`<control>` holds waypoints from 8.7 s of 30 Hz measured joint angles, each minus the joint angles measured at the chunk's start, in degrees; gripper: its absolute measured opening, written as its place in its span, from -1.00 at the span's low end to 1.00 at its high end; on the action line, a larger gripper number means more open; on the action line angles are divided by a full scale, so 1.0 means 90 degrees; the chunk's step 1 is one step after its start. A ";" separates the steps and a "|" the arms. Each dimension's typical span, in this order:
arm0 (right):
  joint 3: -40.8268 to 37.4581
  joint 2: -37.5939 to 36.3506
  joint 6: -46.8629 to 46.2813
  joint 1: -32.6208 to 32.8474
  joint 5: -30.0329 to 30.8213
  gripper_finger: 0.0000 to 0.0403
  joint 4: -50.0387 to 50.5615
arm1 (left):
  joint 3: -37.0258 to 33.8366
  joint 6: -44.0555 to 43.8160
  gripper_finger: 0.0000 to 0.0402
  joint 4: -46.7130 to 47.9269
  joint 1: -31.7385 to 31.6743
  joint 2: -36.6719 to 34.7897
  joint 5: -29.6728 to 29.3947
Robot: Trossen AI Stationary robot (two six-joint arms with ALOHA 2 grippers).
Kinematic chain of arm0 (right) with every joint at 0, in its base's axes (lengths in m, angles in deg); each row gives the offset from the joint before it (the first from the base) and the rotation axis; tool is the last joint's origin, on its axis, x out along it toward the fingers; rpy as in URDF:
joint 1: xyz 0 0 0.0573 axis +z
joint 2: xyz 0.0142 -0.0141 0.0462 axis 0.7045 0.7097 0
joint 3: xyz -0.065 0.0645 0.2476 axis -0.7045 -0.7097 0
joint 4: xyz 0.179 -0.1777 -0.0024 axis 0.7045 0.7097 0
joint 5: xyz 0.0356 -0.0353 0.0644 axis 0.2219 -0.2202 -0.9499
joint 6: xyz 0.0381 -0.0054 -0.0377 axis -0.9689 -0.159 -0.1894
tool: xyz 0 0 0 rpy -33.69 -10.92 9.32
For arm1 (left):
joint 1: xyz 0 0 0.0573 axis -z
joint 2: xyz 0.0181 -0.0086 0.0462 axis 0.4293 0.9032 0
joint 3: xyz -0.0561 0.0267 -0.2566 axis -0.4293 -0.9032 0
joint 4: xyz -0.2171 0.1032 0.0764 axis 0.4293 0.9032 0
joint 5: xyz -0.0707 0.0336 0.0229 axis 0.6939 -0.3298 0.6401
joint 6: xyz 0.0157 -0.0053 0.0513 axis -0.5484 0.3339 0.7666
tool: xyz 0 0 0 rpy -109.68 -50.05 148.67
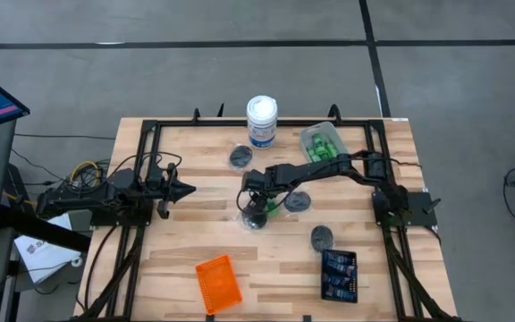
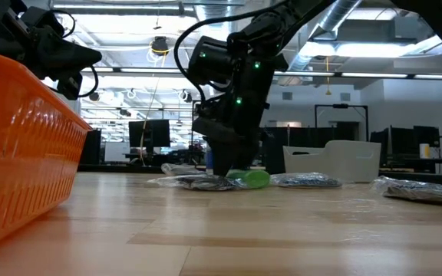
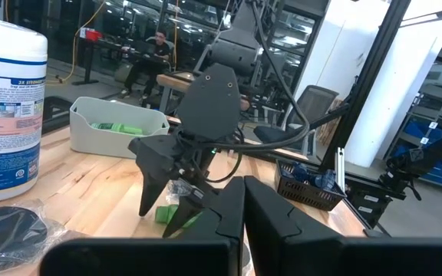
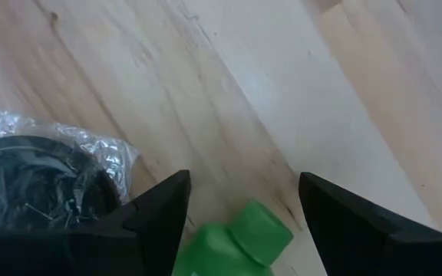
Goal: Pick & Place Travel size toiletries
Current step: Put the green shampoo into the gray basket, then put the black scrub pad into the orange basket
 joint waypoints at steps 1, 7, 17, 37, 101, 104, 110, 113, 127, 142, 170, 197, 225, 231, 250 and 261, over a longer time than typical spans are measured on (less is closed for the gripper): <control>-0.0039 -0.0010 -0.0002 -0.0003 -0.0058 0.18 -0.0032 | 0.0000 0.0000 -1.00 0.0000 0.0000 0.0000 0.0000; -0.0104 -0.0021 -0.0149 -0.0017 -0.0098 0.08 -0.0074 | 0.0000 0.0000 -1.00 0.0000 0.0001 0.0000 0.0000; -0.0065 -0.0013 -0.0089 -0.0022 -0.0187 -0.55 -0.0138 | 0.0000 0.0000 -1.00 0.0001 0.0000 0.0000 0.0000; 0.1495 -0.0064 -0.0645 -0.0034 -0.0066 -0.52 0.2278 | 0.0000 0.0000 -1.00 0.0000 0.0000 0.0000 0.0000; 0.1800 -0.0194 -0.4415 0.1226 -0.0011 0.36 0.3605 | 0.0000 0.0000 -1.00 0.0000 -0.0001 0.0000 0.0000; 0.1792 -0.0112 -0.4698 0.1224 0.0132 0.37 0.3618 | 0.0000 0.0000 -1.00 0.0000 0.0001 0.0000 0.0000; 0.1816 0.0215 -0.5153 0.1214 0.0278 0.37 0.3409 | 0.0000 0.0000 -1.00 0.0001 -0.0001 0.0000 0.0002; 0.1790 0.0423 -0.5411 0.1212 0.0274 0.37 0.3673 | 0.0000 0.0000 -1.00 0.0000 0.0001 0.0000 0.0001; 0.1804 0.0929 -0.5369 0.1071 -0.0124 0.37 0.3004 | 0.0000 0.0000 -1.00 -0.0061 -0.0001 0.0000 0.0000; 0.1804 0.0941 -0.4581 0.1004 -0.0351 0.05 0.2826 | 0.0000 0.0000 -1.00 -0.0056 -0.0001 0.0000 0.0002; 0.1834 -0.0067 -0.2948 0.0491 0.0233 -0.20 0.4293 | 0.0000 -0.0001 -1.00 -0.0092 0.0001 0.0000 -0.0003; 0.0997 -0.2061 -0.2235 -0.2628 0.2006 -0.12 0.5630 | 0.0000 0.0000 -1.00 -0.0238 0.0001 0.0000 0.0000; -0.1161 -0.2058 -0.1613 -0.3724 0.1434 0.05 0.3001 | 0.0000 0.0000 -1.00 -0.0239 0.0000 0.0000 0.0000; -0.1160 -0.2059 -0.1602 -0.3715 0.1433 0.15 0.3013 | 0.0000 0.0000 -1.00 -0.0240 -0.0001 0.0000 0.0000; -0.0568 -0.4030 -0.2229 -0.1204 0.1237 0.15 0.3627 | 0.0000 0.0000 -1.00 -0.0240 0.0001 0.0000 0.0000; -0.0568 -0.4152 -0.2971 0.1312 0.1777 0.15 0.3078 | 0.0000 0.0000 -1.00 -0.0260 0.0001 0.0000 0.0000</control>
